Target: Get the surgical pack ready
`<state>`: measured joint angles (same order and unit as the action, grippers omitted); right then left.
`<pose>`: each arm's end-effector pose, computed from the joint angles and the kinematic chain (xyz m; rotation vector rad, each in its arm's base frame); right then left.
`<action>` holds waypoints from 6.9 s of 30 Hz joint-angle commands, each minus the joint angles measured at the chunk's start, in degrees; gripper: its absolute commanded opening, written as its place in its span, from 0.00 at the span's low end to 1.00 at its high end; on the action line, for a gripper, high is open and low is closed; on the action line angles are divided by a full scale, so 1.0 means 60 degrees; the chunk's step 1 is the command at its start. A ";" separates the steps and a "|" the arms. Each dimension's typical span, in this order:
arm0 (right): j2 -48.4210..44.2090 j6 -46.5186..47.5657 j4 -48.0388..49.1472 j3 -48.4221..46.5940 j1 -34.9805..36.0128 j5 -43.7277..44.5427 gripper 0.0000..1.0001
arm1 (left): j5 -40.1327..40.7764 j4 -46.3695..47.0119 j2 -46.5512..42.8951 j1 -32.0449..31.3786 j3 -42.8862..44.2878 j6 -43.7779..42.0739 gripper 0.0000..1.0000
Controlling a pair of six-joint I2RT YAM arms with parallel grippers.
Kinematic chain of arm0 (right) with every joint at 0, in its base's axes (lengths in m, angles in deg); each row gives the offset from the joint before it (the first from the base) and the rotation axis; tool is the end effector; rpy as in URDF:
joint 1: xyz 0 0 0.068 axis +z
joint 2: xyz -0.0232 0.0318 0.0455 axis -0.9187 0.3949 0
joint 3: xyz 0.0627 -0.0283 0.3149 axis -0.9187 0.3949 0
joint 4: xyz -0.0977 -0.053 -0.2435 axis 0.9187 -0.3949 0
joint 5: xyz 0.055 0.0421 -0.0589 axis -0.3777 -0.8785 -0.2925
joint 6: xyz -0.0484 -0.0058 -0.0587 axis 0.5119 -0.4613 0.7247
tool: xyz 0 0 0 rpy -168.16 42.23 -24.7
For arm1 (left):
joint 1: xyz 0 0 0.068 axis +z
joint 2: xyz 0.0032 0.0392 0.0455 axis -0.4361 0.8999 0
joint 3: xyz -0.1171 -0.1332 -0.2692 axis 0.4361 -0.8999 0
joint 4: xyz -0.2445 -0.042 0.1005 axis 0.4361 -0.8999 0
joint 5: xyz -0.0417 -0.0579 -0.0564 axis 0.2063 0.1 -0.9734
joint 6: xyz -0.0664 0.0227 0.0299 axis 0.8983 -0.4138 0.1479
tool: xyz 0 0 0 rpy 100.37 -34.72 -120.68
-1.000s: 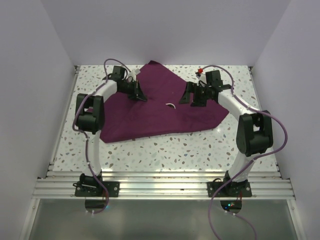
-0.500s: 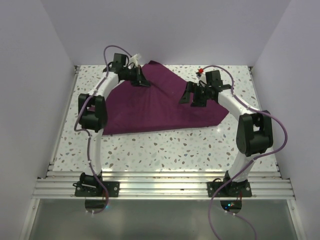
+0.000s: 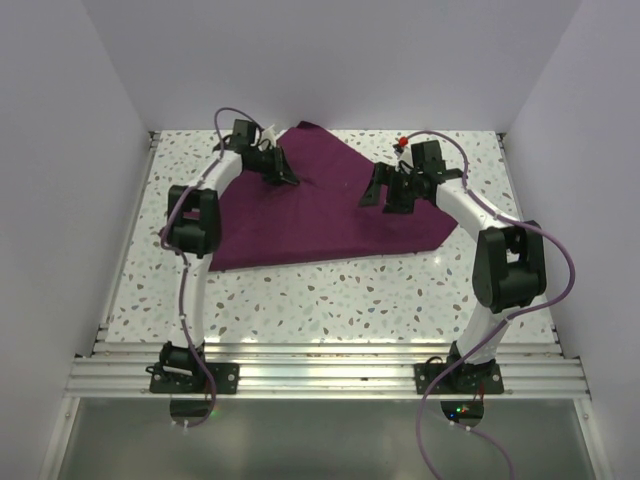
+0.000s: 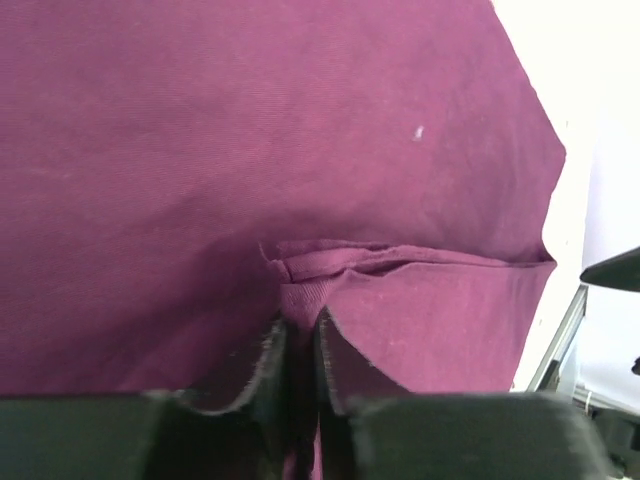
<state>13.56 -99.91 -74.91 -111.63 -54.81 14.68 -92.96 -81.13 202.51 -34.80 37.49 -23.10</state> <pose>0.4160 0.1169 0.2668 0.0150 2.4906 0.8156 0.5892 -0.1374 0.1675 0.0549 2.4937 -1.1612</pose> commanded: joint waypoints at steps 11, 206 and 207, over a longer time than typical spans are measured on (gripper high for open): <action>-0.0097 -0.0036 -0.0396 -0.0547 -0.0068 0.0970 0.93 | 0.1314 -0.0311 -0.0804 0.0466 0.0690 0.0057 0.76; 0.1997 0.0008 -0.4206 -0.4209 0.1075 0.1675 0.79 | 0.3059 0.0933 -0.8247 0.2372 -0.6882 0.3087 0.00; 0.1968 0.0008 -0.4206 -0.4108 0.1031 0.1718 0.79 | 0.3044 0.1035 -0.8247 0.2052 -0.6809 0.3235 0.00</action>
<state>27.02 -101.52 -98.08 -135.98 -47.54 23.69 -72.72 -77.02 154.28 -19.79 -6.09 -10.51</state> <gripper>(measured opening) 0.796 0.015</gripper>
